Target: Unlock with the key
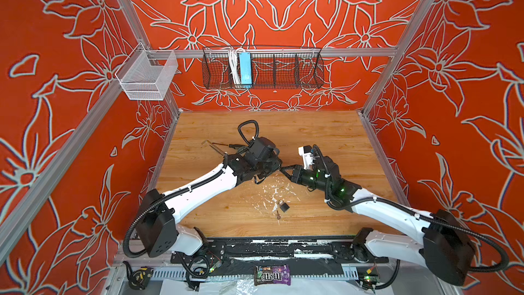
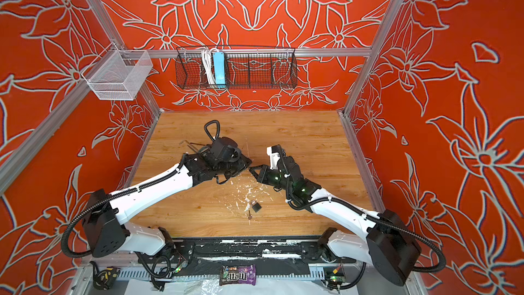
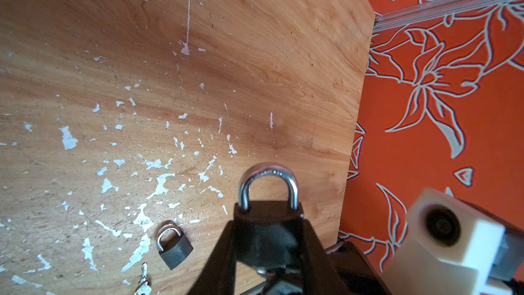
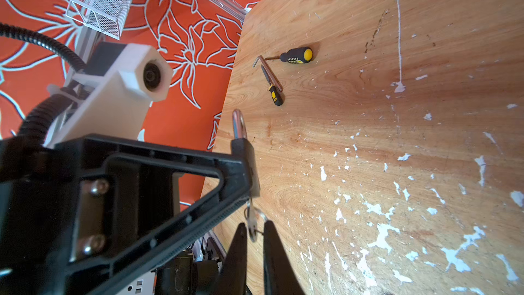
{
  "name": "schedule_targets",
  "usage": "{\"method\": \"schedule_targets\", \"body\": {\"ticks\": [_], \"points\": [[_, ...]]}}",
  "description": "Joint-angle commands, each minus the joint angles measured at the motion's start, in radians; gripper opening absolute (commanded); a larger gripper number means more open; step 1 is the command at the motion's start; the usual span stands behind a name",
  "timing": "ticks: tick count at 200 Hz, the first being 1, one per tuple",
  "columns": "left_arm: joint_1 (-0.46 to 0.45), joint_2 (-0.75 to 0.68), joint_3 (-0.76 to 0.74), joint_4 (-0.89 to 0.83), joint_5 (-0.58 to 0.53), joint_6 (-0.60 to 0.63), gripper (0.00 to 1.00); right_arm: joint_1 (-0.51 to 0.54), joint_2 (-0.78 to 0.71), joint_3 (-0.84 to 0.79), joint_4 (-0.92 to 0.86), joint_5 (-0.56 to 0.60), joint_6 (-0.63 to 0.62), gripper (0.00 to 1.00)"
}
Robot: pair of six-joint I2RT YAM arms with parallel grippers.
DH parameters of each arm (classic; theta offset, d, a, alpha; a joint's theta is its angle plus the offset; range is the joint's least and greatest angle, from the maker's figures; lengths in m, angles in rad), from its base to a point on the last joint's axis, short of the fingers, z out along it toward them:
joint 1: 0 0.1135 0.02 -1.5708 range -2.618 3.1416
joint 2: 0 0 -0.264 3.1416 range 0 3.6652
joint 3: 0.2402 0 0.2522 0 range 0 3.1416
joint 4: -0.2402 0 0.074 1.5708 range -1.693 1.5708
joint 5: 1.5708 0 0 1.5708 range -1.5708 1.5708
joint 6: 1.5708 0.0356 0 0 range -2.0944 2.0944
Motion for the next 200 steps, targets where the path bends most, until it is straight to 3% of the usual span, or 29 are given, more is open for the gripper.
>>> {"method": "schedule_targets", "body": {"ticks": [1, 93, 140, 171, 200], "points": [[0.003, -0.020, 0.005, 0.025, 0.005, -0.007, 0.00, 0.006, 0.009, 0.016, 0.028, 0.010, 0.004, 0.11], [-0.028, -0.027, -0.003, 0.026, 0.084, -0.003, 0.00, 0.007, -0.007, 0.063, -0.015, 0.102, -0.117, 0.05], [-0.009, -0.035, -0.002, 0.040, 0.069, -0.006, 0.00, 0.008, -0.025, 0.077, -0.090, 0.071, -0.191, 0.06], [0.018, -0.034, 0.007, 0.037, 0.054, -0.001, 0.00, 0.006, -0.079, 0.074, -0.183, 0.075, -0.235, 0.08], [0.023, -0.039, 0.007, 0.017, 0.003, 0.004, 0.00, 0.006, -0.123, 0.061, -0.237, 0.076, -0.221, 0.17]]}}
